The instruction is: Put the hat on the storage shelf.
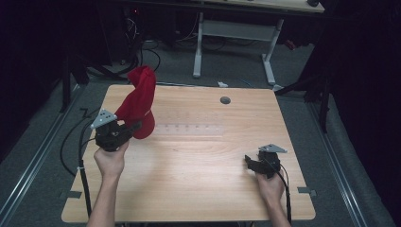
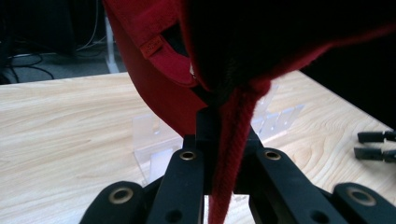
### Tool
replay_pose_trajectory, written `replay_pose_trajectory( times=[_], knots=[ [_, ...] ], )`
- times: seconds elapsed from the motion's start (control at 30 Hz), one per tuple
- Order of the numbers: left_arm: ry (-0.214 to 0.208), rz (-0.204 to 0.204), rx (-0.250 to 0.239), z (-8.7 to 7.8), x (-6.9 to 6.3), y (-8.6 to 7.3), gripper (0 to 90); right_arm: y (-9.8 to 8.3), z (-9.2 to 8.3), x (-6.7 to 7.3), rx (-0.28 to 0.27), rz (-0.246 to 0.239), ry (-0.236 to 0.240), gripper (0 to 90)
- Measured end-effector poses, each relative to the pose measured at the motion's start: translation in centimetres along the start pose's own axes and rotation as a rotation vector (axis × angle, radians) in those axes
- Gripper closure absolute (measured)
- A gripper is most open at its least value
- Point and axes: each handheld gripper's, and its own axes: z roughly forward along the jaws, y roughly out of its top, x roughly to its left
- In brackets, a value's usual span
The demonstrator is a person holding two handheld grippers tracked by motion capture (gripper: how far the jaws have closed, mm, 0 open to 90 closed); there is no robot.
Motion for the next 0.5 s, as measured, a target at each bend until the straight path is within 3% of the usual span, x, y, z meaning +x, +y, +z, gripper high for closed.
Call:
replay_pose_trajectory(
  times=[0.1, 0.2, 0.33, 0.5],
  knots=[
    [-0.002, 0.002, -0.003, 0.3, 0.2, 0.0, 85.5, 0.0, 0.0, 0.0, 0.0, 0.0, 0.0, 34.1],
    [0.036, 0.006, 0.008, 1.5, 0.9, -0.1, 85.5, 0.0, 0.0, 0.0, 0.001, -0.001, 0.003, 33.7],
    [0.017, -0.02, -0.013, 2.3, 1.1, -0.3, 85.5, 0.0, 0.0, 0.0, 0.001, -0.003, 0.003, 33.8],
    [0.031, 0.031, 0.018, 4.0, 1.2, -0.5, 85.5, 0.0, 0.0, 0.0, 0.001, -0.003, 0.003, 33.8]
  ],
)
